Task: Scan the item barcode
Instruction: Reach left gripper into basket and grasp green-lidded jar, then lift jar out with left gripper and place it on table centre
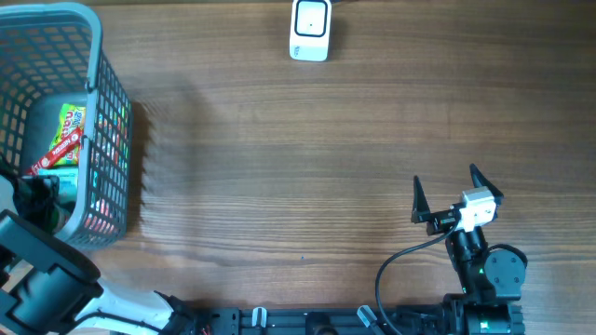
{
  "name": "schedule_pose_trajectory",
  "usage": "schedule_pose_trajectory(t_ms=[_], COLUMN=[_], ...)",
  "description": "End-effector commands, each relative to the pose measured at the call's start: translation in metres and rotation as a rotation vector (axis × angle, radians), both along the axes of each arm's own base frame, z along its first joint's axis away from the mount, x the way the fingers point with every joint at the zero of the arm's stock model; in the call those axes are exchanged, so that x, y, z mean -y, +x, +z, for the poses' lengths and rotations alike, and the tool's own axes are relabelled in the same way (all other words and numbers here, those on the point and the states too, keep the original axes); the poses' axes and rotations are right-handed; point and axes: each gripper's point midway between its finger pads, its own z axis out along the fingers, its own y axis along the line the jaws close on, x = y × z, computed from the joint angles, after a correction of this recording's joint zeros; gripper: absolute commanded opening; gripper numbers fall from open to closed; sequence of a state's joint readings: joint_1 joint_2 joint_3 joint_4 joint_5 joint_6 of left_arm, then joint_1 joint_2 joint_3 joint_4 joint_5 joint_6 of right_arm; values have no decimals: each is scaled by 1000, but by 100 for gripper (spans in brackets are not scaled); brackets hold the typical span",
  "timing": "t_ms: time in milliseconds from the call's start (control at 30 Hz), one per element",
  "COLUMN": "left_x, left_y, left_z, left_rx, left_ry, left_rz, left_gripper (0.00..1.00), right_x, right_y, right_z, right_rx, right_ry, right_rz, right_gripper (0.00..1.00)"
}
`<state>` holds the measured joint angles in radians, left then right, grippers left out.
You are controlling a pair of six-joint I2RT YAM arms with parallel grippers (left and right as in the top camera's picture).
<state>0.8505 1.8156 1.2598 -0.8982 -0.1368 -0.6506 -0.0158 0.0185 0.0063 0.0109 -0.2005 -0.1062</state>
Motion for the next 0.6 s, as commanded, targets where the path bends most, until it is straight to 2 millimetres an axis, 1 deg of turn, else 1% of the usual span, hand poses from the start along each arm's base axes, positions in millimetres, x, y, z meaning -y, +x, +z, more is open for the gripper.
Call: schedule_pose_trajectory(t_ms=[0, 33, 100, 233, 333, 433, 567], left_x=[9, 9, 10, 12, 10, 5, -1], left_y=[-6, -6, -7, -8, -7, 0, 19], left_z=[-10, -10, -10, -8, 1, 21, 65], left_rx=[-20, -22, -26, -30, -21, 15, 122], left_ry=[-49, -51, -56, -61, -50, -26, 7], left_rz=[11, 11, 11, 11, 11, 9, -1], left_gripper=[77, 73, 71, 61, 57, 58, 58], right_x=[0, 0, 0, 0, 0, 0, 0], right_y=[0, 0, 0, 0, 0, 0, 0], right_z=[0, 0, 0, 0, 0, 0, 0], right_rx=[-1, -1, -1, -1, -1, -1, -1], right_ry=[1, 1, 1, 1, 2, 1, 2], right_rz=[-4, -4, -4, -4, -4, -4, -4], right_gripper=[100, 100, 100, 100, 100, 100, 100])
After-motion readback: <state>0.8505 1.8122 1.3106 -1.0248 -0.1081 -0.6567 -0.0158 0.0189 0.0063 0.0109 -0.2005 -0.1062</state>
